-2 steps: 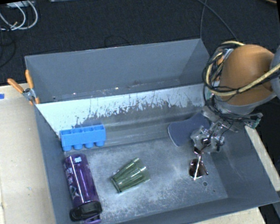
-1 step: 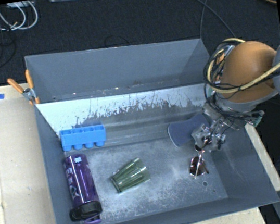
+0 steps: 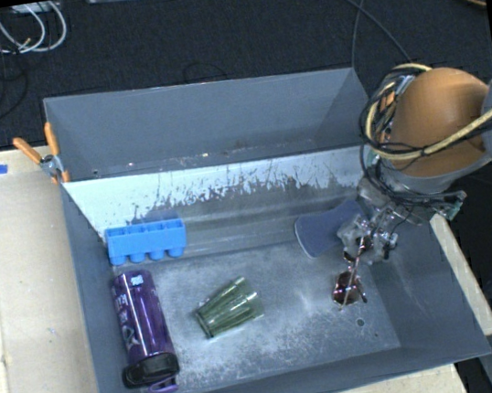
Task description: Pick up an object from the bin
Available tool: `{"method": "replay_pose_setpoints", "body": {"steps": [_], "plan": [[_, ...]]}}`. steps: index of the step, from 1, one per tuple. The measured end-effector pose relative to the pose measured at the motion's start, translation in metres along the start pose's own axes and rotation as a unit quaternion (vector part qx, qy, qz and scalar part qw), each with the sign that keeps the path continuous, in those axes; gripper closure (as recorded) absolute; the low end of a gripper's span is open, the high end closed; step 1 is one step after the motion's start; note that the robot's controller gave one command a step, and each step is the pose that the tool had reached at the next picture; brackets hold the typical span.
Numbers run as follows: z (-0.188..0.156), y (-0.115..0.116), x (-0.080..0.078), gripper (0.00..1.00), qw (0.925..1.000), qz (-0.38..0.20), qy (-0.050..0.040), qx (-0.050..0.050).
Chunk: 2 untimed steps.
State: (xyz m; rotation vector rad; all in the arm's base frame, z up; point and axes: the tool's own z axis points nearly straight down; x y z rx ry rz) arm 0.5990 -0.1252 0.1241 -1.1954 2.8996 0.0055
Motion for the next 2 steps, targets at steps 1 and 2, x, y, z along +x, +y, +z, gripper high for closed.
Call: {"method": "replay_pose_setpoints", "body": {"steps": [1, 2], "plan": [[-0.038, 0.002, 0.000, 1.00, 1.0000, 0.001, 0.0016, -0.004], [-0.068, 0.000, -0.001, 1.00, 1.0000, 0.002, -0.0008, 0.000]]}}
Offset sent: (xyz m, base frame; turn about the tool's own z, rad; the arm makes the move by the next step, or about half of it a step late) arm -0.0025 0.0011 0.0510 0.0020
